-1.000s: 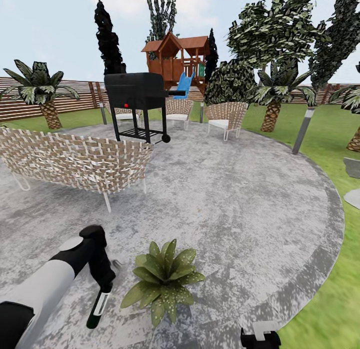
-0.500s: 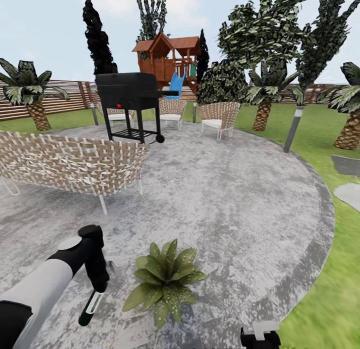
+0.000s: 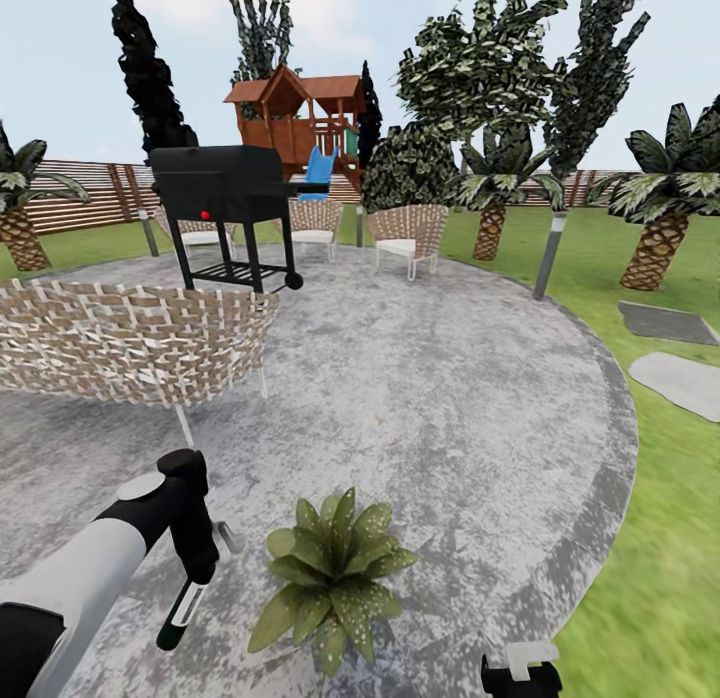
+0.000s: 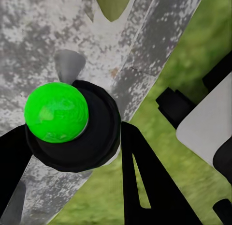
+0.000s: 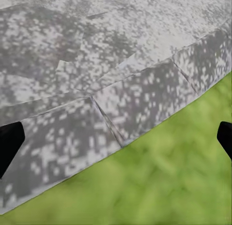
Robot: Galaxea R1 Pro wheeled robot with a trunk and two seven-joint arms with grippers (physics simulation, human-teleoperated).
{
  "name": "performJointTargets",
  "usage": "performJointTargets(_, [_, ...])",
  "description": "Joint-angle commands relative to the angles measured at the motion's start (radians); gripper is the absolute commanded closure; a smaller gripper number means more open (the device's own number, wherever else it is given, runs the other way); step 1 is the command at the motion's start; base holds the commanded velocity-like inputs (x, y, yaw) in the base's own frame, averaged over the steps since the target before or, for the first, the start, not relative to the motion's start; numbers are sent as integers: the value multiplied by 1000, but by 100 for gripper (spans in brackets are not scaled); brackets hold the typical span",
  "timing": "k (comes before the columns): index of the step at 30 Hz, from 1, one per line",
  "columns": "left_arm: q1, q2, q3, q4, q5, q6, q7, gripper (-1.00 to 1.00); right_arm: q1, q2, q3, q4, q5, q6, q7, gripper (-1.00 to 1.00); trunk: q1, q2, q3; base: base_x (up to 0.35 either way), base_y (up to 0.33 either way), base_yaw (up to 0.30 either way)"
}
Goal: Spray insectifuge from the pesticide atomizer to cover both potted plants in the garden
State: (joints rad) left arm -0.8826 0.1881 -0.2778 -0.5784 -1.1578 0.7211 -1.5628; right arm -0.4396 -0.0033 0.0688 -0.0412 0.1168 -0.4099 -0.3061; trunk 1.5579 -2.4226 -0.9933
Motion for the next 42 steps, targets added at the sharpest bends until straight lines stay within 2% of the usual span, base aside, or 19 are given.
performJointTargets(1, [0,1,-4,-2,-5,11,-8,100,-1,0,6,1,9,1,-11,-100,0,0,-1,57,11,-15])
performJointTargets(5, [-1,0,-5,-6,-3,8,-8,100,-1,-13,8,3,9,-1,-11,-100,0,0,-1,9,2,-2])
performJointTargets(6, [-3,-6,-6,-7,-3,6,-8,100,-1,-14,8,3,9,-1,-11,-100,0,0,-1,1,0,0])
performJointTargets(8, [-7,-35,-7,-9,-3,1,-8,100,-1,-15,8,3,9,0,-10,-100,0,0,-1,0,0,0])
performJointTargets(12, [-3,-48,-39,-9,-4,-6,-8,100,-1,-15,8,3,9,1,-10,-100,0,0,-1,0,0,0])
performJointTargets(15, [4,-31,-52,-7,-5,-29,-8,100,-1,-15,8,2,9,1,-10,-100,0,0,-1,0,0,0])
performJointTargets(17, [7,9,-46,-5,-4,-89,-8,100,-1,-15,8,1,9,0,-10,-100,0,0,-1,0,0,-19])
performJointTargets(19, [8,40,-43,-3,-3,-106,-8,100,-1,-15,8,1,9,1,-10,-100,0,0,-1,0,0,-162])
performJointTargets(20, [8,45,-42,-3,-3,-107,-8,100,-1,-15,8,1,8,1,-10,-100,0,0,-1,0,0,-218])
performJointTargets(29, [-5,43,-43,-6,-2,-91,-8,100,-1,-15,8,1,9,1,-10,-100,0,0,-1,55,127,-103])
performJointTargets(35, [2,44,-40,-5,-3,-88,-8,100,-1,-14,8,1,9,1,-10,-100,0,0,-1,18,184,-19])
performJointTargets(40, [10,50,-43,8,-1,-88,-8,100,-1,-15,8,1,9,1,-10,-100,0,0,-1,1,9,-216])
performJointTargets(42, [11,48,-43,9,6,-88,14,100,-1,-14,8,1,9,1,-10,-100,0,0,-1,0,1,-58])
